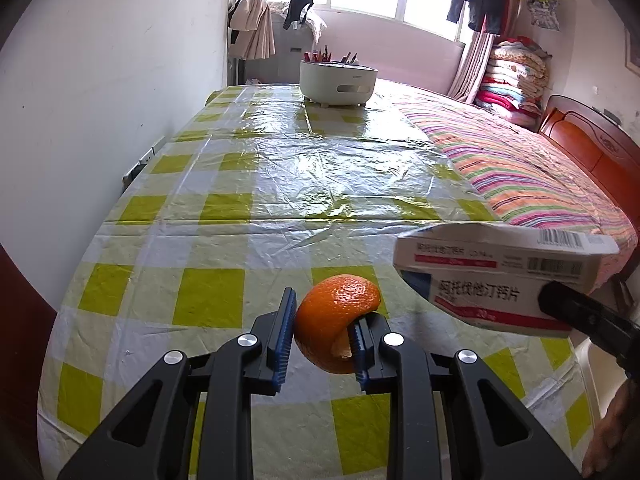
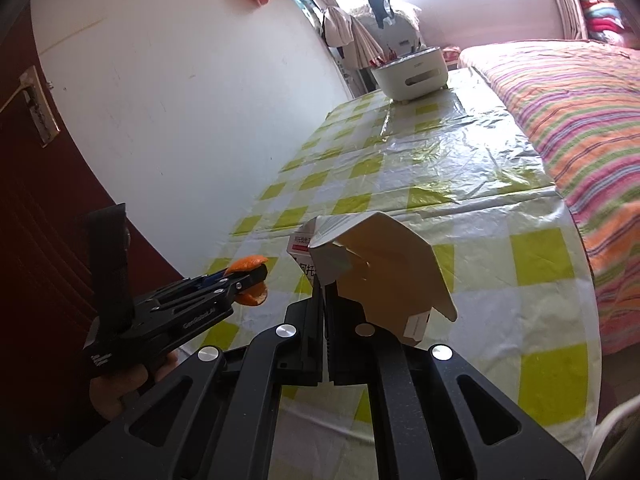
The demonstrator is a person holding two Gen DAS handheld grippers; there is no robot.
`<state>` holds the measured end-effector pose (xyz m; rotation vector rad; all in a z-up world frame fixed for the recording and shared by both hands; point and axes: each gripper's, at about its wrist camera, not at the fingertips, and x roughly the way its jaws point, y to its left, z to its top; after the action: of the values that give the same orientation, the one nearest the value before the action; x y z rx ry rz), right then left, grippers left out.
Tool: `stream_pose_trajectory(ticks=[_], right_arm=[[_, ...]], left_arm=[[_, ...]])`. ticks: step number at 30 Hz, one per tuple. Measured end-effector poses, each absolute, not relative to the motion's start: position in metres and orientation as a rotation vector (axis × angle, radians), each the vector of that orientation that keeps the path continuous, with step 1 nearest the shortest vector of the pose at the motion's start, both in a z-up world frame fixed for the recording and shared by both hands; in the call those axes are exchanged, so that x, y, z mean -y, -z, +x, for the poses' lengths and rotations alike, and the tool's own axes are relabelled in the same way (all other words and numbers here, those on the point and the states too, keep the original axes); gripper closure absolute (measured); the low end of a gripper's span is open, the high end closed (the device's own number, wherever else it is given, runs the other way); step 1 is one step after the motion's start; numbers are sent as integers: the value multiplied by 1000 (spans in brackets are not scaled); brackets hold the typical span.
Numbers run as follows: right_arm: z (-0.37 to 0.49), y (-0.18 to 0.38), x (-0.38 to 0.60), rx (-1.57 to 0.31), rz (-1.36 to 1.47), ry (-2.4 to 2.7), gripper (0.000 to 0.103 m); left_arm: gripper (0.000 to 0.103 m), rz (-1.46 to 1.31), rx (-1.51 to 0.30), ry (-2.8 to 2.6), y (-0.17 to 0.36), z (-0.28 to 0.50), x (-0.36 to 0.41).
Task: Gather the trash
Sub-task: 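Carry the orange and paper box over the cream bin with both tools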
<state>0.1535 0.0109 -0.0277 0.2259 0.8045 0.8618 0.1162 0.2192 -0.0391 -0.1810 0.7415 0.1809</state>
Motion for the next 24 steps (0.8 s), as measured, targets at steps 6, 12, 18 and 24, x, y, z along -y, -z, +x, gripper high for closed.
stream_pose_trajectory(ticks=[6, 12, 18, 24], right_arm=[[146, 18, 3, -763, 257, -846, 102], [129, 7, 24, -719, 252, -819, 102], [112, 8, 51, -685, 253, -769, 102], [97, 0, 97, -625, 274, -689, 102]], left_arm=[[78, -175, -729, -176, 37, 113, -215], [78, -163, -715, -152, 32, 108, -206], [78, -135, -702, -99, 25, 99, -183], [78, -108, -700, -9, 21, 89, -146]])
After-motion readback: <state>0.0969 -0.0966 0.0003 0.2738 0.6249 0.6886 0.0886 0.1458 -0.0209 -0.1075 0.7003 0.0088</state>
